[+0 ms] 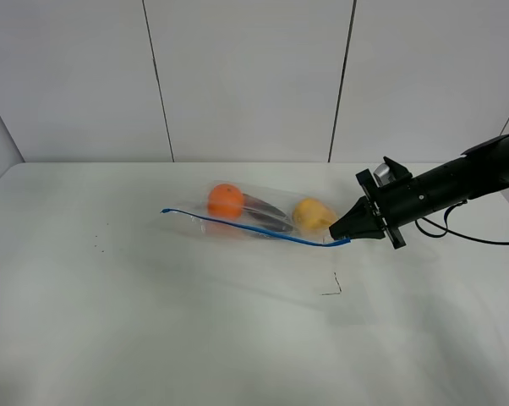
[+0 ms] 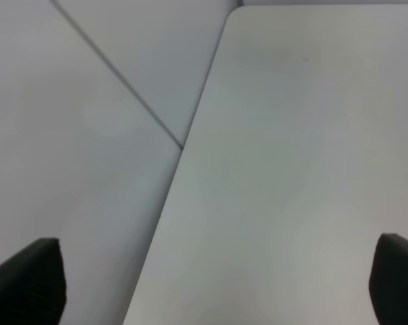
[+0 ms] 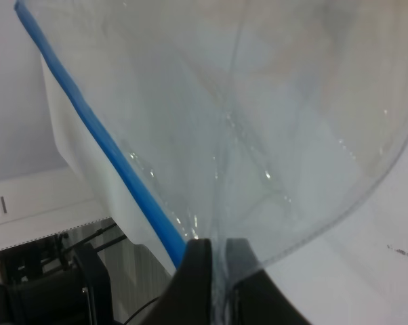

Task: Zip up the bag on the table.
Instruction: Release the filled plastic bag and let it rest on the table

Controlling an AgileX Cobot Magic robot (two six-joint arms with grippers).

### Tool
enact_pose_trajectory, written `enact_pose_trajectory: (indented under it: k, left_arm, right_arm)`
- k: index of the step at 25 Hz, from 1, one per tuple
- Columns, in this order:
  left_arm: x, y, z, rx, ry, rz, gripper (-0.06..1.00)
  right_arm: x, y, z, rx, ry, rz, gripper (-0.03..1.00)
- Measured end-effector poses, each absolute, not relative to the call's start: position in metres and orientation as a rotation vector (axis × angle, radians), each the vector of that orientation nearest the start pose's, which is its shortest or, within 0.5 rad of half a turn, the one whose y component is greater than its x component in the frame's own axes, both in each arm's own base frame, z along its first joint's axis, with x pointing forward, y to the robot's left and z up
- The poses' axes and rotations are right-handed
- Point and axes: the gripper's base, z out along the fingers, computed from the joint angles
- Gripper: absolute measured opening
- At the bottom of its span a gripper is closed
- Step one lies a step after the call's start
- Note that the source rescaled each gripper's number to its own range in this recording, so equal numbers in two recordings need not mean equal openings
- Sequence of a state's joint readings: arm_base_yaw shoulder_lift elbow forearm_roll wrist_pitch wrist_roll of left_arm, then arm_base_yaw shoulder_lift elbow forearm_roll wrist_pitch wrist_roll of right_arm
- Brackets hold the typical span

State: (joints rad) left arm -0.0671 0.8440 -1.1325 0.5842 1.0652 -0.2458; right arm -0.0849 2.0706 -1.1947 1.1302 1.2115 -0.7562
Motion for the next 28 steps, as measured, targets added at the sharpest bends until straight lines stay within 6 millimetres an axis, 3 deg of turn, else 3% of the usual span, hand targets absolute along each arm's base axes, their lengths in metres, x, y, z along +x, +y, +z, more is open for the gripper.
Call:
enact_pose_trajectory:
  k: [8, 16, 22, 28]
  left_arm:
    - [0.087, 0.039, 0.436, -0.21, 2.056, 0.521, 1.0]
    - [0.045, 0.041, 0.407, -0.27, 2.056, 0.467, 1.0]
    - [0.002, 0.035, 0.391, -0.29, 1.965, 0.277, 1.0]
    - [-0.03, 0.03, 0.363, -0.266, 1.881, 0.158, 1.0]
  right_arm:
    - [0.364, 0.046, 0.142, 0.007, 2.715, 1.502, 0.0]
    - [0.364, 0.046, 0.142, 0.005, 2.714, 1.501, 0.0]
    - [0.364, 0.046, 0.142, 0.005, 2.714, 1.501, 0.0]
    - [0.364, 0.046, 0.142, 0.005, 2.714, 1.501, 0.0]
